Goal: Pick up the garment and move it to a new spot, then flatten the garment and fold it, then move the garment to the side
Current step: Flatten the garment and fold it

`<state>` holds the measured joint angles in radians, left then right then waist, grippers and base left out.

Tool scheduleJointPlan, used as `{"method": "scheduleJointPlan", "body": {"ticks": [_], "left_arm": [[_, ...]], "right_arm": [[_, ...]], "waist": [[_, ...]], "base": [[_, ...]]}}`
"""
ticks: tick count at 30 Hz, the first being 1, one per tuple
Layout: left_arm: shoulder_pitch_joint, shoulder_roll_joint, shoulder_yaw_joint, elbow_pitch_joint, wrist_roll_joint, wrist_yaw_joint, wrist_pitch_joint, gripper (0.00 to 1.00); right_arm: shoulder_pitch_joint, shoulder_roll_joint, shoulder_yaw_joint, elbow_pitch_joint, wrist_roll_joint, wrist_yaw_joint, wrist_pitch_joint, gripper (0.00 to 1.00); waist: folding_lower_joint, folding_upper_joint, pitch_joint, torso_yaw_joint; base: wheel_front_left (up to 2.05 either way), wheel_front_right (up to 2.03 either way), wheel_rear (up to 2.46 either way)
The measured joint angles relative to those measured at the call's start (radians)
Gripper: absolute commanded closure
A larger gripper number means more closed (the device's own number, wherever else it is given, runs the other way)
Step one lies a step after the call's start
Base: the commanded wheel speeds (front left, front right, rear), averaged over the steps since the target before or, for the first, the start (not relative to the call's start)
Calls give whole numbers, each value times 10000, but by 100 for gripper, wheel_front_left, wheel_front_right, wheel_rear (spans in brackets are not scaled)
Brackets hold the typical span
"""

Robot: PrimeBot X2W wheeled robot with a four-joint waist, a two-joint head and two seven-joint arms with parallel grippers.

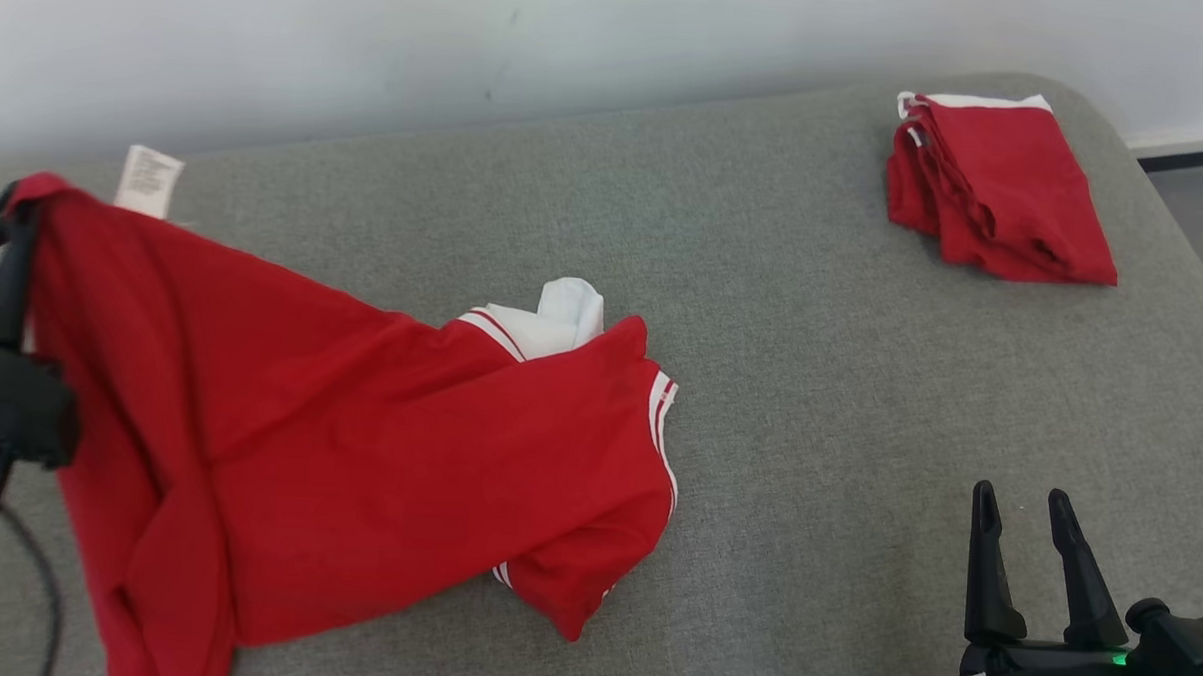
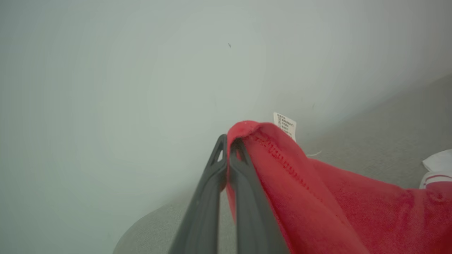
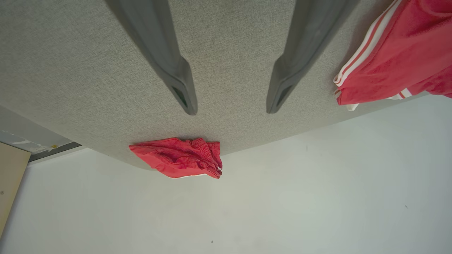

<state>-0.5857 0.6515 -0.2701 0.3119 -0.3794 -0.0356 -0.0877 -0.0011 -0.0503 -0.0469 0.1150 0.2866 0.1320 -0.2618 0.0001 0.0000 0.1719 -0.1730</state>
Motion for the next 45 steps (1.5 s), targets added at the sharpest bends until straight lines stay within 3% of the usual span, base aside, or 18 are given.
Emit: {"method": "scheduleJointPlan", "body": {"ticks": [8,9,10,11,17,27,34,45], "left_arm": [[444,393,353,1308,-311,102,-155,100],[523,401,384,1511,-328,105,-232,87],[596,380,391,1653,-368,148,-268,11],[687,372,353,1799,-360,148,-299,0],[960,176,395,2033,-585,159,-545,0],[1372,-249,29,953,-859,77,-366,0],[1871,-704,-364,1325,-1037,-82,-174,0],[2310,-1785,-857,3101,-1578,-364,-295,0]], "right_arm": [[-198,-4,10,107,4,-2,0,0],[-211,-2,15,148,-13,-2,0,0],[-224,2,15,176,-23,0,0,0],[-237,2,12,211,-33,0,0,0],[-196,2,17,337,-134,0,0,0],[60,0,63,416,-184,0,0,0],[47,2,115,464,-186,0,0,0],[10,0,142,529,-228,-2,0,0]], "waist": [[1,1,380,-139],[1,1,400,-137],[0,1,397,-129],[1,0,377,-118],[0,0,65,57],[-2,0,-543,899],[-3,0,-822,1243],[-2,0,-699,1028]], "base": [[0,0,0],[0,0,0],[0,0,0],[0,0,0],[0,0,0],[0,0,0],[0,0,0],[0,0,0]]}}
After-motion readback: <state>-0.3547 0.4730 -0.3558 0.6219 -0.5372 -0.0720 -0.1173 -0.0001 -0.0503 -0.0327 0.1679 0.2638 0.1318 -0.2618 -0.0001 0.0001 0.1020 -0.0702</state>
